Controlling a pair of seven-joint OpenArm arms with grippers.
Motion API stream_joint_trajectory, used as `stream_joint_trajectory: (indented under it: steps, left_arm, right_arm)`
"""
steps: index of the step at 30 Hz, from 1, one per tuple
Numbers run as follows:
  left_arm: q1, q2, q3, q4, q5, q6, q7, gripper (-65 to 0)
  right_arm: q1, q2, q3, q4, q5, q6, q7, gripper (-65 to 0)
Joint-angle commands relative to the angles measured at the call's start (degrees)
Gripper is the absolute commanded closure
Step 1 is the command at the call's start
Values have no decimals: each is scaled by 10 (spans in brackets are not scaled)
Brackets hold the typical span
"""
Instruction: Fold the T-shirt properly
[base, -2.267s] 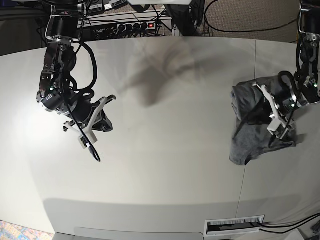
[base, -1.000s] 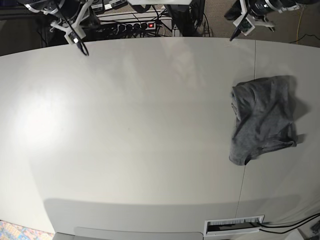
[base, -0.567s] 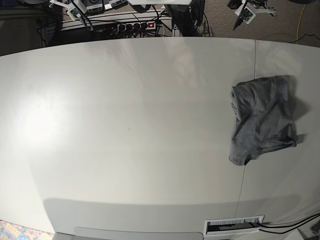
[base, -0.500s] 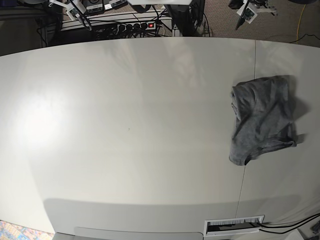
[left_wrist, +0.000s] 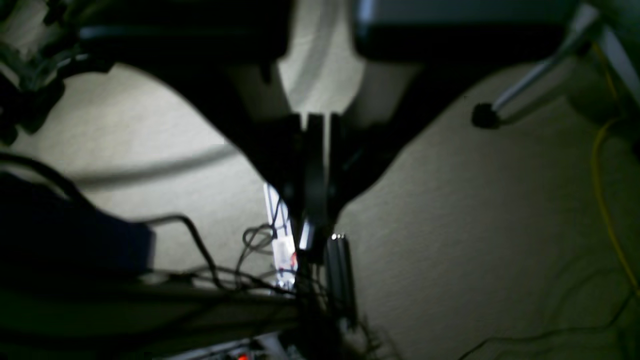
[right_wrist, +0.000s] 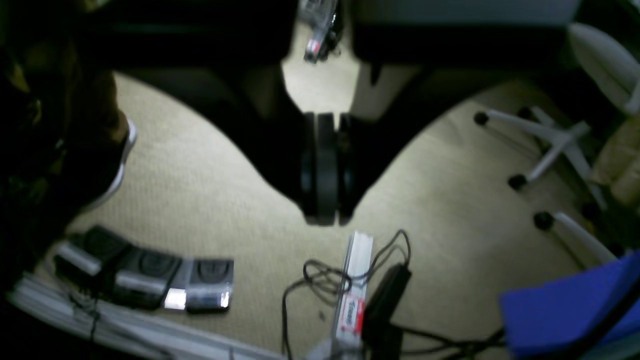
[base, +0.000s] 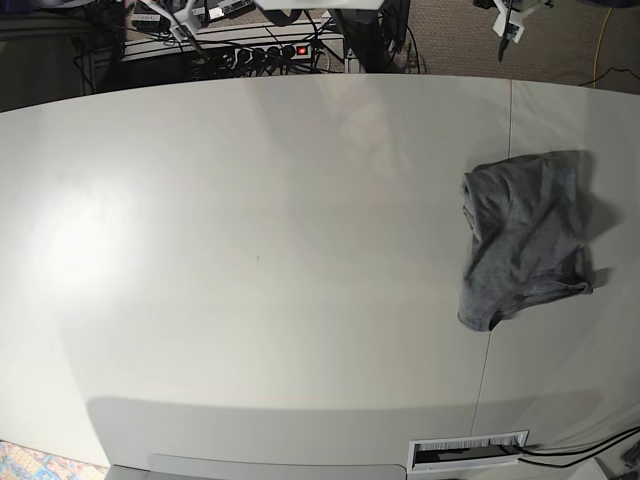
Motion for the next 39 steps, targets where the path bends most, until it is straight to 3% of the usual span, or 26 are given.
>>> stream_joint_trajectory:
  steps: [1,9,12,18,22,25,29,32,39]
  left_arm:
    - [-1,-1,-1,-17,-3,-4,-12,0]
    - [-90,37,-1,-177,2,-3,-56,0]
    - [-117,56,-1,-238,34,-3,-109,0]
    - [-174,90,0,-344,71,-3,-137,0]
    - [-210,105,0,-406,75,1,-139,0]
    - [-232,111,0,-447,74,8,-148,0]
    - [-249,122,0,-483,74,38,-169,0]
    - [-249,132,0,-490,75,65,-177,0]
    - [-250,161,0,-493,93,117,-177,0]
  right_arm:
    - [7,4,-11,-25,-10,3,20,0]
    - [161,1,-118,-318,-85,0,198,0]
    - [220,-12,-136,-427,-86,-36,250,0]
    - [311,-56,-138,-568,-122,-131,273,0]
    - [330,-82,-138,-585,-124,-226,274,0]
    - [333,-96,-139,-585,-124,-275,275,0]
    - [333,-106,-139,-585,-124,-314,264,0]
    - [333,-114,-139,-585,-123,-371,244,0]
    - [333,-124,-139,-585,-116,-378,249,0]
